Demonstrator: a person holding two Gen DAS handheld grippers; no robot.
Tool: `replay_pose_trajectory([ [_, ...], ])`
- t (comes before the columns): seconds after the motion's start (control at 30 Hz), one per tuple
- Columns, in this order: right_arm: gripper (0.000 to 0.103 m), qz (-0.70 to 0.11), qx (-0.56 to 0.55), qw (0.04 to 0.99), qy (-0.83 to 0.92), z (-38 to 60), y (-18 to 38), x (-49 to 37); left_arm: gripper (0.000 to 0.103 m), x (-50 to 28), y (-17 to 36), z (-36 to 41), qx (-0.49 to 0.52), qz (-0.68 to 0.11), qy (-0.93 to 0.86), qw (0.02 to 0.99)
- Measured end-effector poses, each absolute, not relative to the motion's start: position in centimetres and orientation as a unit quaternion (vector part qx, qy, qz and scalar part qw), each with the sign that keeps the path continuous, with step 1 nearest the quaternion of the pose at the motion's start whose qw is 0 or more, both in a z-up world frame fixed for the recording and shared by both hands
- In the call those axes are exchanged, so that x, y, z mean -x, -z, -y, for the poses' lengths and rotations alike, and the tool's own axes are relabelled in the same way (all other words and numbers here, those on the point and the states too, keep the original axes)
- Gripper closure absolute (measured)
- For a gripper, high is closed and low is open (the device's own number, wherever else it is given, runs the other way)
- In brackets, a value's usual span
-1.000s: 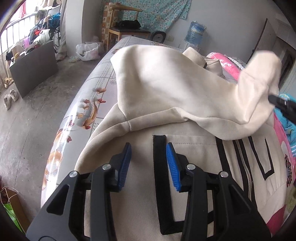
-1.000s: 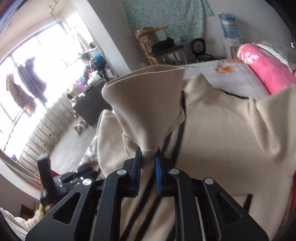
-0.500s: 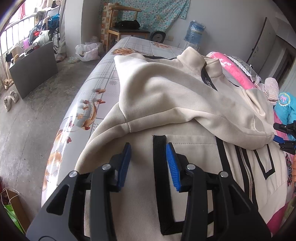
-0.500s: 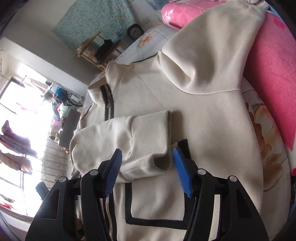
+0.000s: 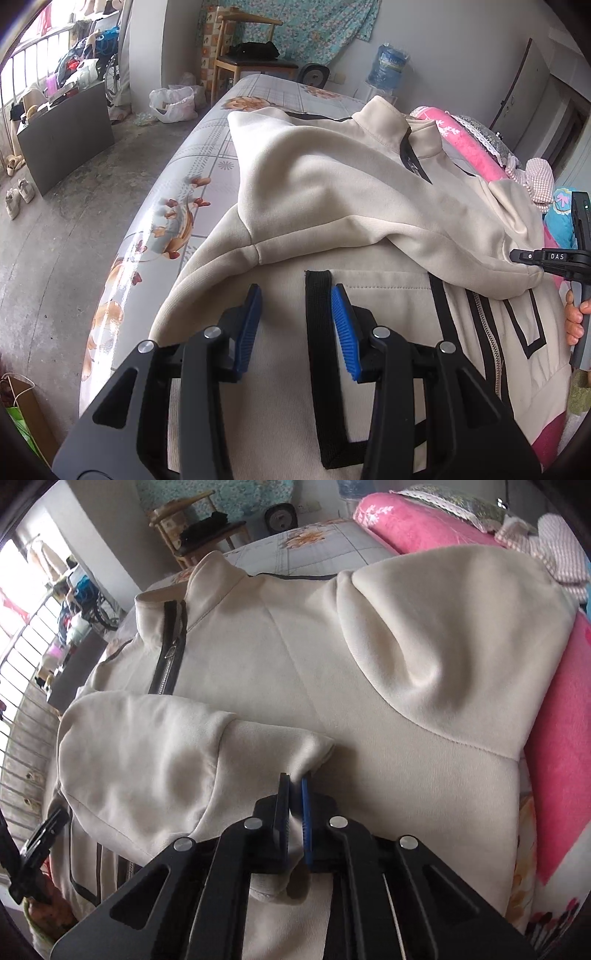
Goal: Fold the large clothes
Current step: 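Fold the other sleeve across the body with the right gripper and release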
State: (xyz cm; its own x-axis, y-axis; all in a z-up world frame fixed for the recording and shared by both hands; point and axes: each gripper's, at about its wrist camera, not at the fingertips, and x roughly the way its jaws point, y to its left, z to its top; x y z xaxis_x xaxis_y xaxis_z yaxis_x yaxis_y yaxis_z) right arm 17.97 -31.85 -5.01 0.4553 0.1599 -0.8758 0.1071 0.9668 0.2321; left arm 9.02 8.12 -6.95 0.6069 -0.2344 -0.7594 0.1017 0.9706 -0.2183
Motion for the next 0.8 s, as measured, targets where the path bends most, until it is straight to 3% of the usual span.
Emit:
replay_pose_trajectory([
  [0.3,0.098,-0.375,-0.070,0.924,-0.018,31.8,-6.1,-20.7,0.065,-9.1,6.7,-8.2,0.084,-0.435,0.101,0.891],
  [0.5,0.098,-0.421,-0.100,0.901,-0.038,33.4,-2.4,-23.9,0.065,-9.8,6.2,-8.6,0.074,-0.435,0.090,0.893],
  [0.67,0.098,-0.409,-0.112,0.904,-0.057,33.9,-1.9,-24.6,0.065,-10.4,6.9,-8.9,0.086,-0.439,0.083,0.890],
  [0.8,0.094,-0.455,-0.096,0.885,-0.024,35.5,0.9,-26.1,0.065,-10.3,7.1,-8.7,0.079,-0.437,0.081,0.892],
])
